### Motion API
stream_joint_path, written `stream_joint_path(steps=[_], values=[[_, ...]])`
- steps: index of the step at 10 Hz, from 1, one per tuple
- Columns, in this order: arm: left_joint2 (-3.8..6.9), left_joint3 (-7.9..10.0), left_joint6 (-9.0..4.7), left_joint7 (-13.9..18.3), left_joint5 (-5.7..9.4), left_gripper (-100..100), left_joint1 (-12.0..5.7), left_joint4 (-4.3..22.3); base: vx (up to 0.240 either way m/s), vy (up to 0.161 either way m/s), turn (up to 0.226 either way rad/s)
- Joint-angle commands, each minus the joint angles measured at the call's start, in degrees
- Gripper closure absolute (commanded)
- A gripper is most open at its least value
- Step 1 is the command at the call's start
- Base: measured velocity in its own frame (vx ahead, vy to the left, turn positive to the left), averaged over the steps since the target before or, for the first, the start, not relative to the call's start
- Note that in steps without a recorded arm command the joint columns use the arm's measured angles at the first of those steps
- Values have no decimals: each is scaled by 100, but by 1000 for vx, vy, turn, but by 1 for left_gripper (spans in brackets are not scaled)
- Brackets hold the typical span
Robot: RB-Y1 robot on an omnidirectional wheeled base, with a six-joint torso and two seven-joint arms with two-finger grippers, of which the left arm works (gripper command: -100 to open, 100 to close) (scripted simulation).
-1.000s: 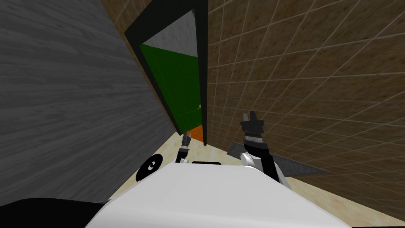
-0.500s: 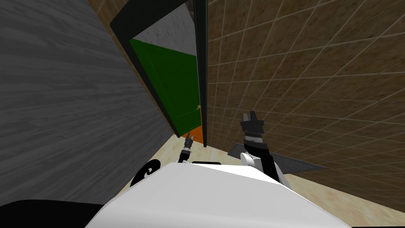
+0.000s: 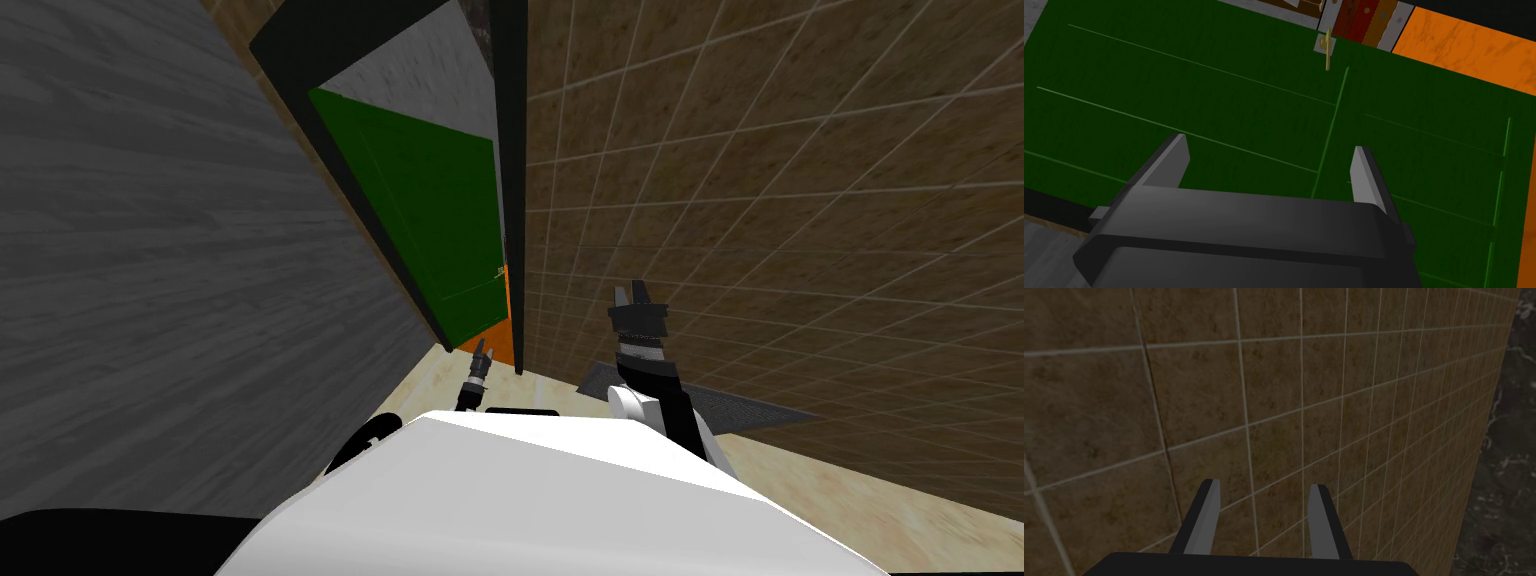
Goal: Push the door open
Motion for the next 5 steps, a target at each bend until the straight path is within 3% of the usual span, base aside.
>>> stream_joint_path(steps=[1,5], values=[[-23,-51,-37,6,-4,-100,-79,240,78,71,-80],[-79,-181,-122,25,-18,-100,-218,753,88,80,-81]])
